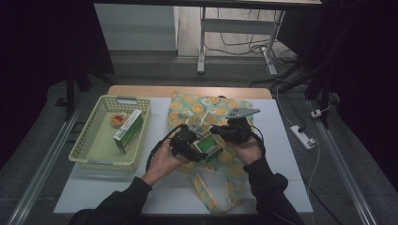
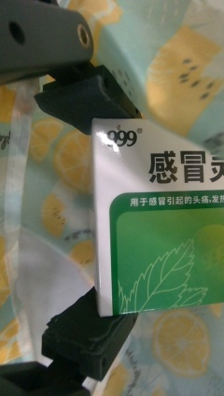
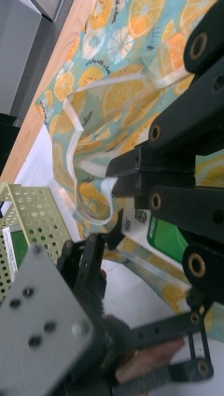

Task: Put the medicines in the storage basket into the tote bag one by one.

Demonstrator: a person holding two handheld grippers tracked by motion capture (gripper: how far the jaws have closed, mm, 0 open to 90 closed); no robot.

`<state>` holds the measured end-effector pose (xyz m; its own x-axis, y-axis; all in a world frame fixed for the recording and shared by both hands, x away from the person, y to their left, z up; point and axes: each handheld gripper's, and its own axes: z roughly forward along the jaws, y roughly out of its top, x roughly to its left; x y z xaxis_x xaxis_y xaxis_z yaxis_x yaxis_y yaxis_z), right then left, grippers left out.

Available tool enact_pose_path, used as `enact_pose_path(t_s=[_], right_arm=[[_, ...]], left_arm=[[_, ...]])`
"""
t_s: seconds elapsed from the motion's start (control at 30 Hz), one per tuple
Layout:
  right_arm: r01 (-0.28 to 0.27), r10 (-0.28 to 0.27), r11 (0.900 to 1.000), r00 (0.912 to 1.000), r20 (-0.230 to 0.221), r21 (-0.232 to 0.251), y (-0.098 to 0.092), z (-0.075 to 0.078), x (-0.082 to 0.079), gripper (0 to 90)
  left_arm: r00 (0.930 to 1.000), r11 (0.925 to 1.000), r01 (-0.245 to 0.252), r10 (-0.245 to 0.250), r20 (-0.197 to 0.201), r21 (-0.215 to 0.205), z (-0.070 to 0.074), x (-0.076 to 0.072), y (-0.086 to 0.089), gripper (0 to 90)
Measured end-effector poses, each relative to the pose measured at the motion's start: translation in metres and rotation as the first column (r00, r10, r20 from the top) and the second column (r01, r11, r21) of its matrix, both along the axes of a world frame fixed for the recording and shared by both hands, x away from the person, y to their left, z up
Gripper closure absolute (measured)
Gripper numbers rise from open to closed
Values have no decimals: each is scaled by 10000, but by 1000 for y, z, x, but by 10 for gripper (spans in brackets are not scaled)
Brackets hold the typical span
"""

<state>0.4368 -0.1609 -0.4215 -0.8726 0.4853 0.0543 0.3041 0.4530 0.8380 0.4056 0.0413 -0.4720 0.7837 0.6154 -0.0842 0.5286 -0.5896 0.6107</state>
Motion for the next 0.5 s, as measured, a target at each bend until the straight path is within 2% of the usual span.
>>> enact_pose_path(t_s=[0.5], right_arm=[[-34,33,10000,9999,-148,-91,2,-5,2,897]], left_arm=[[9972,9973,-729,729,186,-31,-12,28,-6,166]])
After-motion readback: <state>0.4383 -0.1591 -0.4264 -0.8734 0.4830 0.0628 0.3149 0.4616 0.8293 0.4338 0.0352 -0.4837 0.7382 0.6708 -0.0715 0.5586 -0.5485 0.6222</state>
